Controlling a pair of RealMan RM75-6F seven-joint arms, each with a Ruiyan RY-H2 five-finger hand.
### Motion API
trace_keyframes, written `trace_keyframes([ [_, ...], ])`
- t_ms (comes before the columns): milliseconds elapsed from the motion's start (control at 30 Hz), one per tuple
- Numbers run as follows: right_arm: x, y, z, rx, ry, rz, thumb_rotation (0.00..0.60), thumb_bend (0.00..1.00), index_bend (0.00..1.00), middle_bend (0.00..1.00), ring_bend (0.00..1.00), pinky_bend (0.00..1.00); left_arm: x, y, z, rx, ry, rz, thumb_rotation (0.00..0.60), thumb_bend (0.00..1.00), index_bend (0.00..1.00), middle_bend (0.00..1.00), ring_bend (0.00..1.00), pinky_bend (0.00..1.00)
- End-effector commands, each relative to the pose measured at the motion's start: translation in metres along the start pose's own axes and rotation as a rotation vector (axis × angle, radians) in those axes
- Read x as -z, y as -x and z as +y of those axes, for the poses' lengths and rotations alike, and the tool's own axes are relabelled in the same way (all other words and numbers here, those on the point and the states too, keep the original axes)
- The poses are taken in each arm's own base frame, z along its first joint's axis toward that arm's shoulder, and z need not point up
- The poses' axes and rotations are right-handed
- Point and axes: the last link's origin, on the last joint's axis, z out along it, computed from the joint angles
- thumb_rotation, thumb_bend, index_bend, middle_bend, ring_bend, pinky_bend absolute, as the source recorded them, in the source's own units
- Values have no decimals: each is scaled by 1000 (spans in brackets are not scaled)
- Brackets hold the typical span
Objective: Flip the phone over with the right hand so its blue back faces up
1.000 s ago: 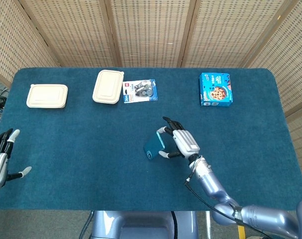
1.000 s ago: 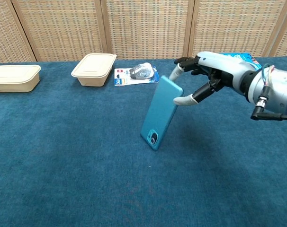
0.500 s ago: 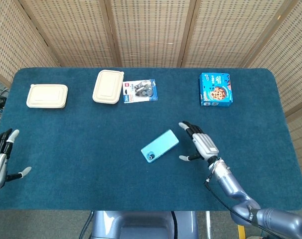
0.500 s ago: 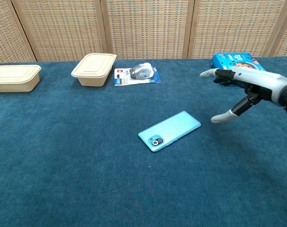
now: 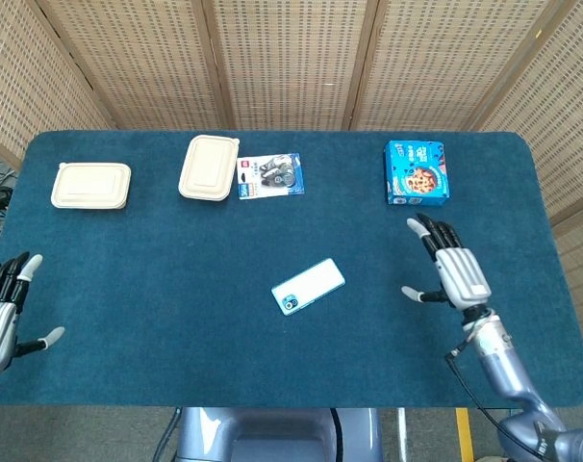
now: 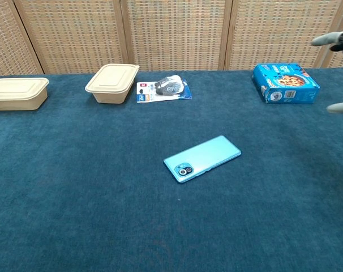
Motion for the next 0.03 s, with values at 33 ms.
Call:
trace_keyframes([
  [33,49,-9,30,142,28,44,600,95,0,0,0,0,2,2,1,-9,15,0,600,0,0,0,0,0],
])
